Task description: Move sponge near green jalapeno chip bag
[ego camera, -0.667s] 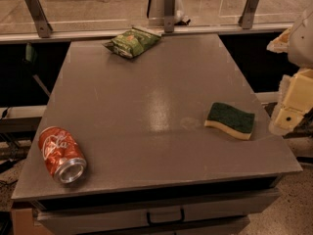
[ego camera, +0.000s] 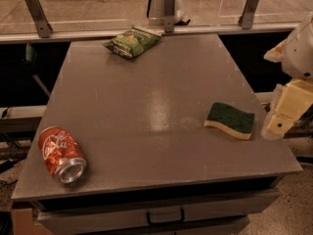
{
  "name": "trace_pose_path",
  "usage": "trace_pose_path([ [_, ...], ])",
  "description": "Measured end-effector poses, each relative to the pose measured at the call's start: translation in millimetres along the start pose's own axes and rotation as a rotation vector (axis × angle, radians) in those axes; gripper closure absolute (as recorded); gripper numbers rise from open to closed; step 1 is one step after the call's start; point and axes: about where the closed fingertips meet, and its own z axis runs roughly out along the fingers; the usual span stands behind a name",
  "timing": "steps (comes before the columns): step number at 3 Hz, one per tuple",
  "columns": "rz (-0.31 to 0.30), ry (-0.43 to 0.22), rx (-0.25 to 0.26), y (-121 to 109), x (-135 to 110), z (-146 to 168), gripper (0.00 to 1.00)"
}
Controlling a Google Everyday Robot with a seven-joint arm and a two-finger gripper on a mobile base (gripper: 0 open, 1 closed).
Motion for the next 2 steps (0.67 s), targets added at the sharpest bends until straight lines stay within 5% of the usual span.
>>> trace_pose_path([
  [2, 0.065, -0.133, -0.012, -21.4, 12.7, 77.0, 0.00],
])
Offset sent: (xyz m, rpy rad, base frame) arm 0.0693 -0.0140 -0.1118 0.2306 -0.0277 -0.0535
